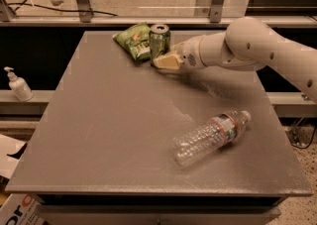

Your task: Pick green can

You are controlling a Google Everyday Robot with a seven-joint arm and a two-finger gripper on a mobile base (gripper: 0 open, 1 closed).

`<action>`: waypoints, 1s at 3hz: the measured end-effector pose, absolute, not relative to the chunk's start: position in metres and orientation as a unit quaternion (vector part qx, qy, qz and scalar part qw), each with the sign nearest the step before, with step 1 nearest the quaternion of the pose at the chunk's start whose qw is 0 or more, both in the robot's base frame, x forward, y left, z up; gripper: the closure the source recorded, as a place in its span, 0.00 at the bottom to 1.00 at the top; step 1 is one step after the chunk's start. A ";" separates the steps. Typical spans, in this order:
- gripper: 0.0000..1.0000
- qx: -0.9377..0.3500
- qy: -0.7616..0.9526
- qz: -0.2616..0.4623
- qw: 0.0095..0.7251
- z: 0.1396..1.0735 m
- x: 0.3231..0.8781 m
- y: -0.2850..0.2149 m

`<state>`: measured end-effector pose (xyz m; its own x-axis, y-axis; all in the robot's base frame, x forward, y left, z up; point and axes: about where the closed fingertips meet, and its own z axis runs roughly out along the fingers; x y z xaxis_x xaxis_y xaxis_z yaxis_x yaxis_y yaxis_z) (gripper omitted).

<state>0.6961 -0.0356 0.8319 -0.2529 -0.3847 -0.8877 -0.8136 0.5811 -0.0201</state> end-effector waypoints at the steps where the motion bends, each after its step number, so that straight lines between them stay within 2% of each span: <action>1: 0.00 -0.394 0.760 0.238 0.458 0.826 0.693 -0.036; 3: 0.00 -0.384 0.761 0.245 0.461 0.828 0.682 -0.059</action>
Offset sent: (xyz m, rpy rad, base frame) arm -0.0105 -0.0194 -0.0101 0.0271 0.0435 -0.0054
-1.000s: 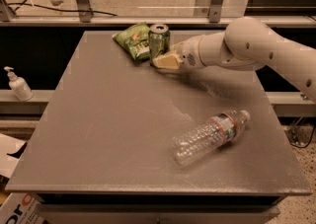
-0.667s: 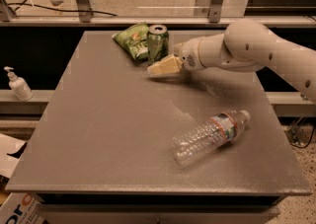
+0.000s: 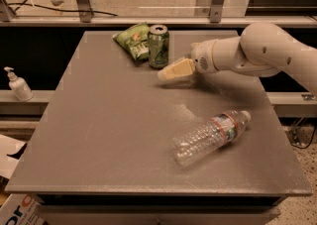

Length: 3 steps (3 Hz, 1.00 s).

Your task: Pick green can

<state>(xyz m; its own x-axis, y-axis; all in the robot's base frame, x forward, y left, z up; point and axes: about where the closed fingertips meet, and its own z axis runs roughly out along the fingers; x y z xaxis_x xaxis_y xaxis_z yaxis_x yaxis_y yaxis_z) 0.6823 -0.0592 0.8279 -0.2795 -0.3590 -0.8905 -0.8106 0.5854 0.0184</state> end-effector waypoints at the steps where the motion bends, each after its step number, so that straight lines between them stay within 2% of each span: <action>1: 0.00 -0.380 0.754 0.248 0.476 0.842 0.666 -0.086; 2: 0.00 -0.375 0.735 0.262 0.500 0.867 0.645 -0.109; 3: 0.00 -0.373 0.736 0.262 0.501 0.867 0.644 -0.112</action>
Offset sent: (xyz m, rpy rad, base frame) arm -0.0657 -0.0876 0.0747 0.1537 -0.1229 0.0031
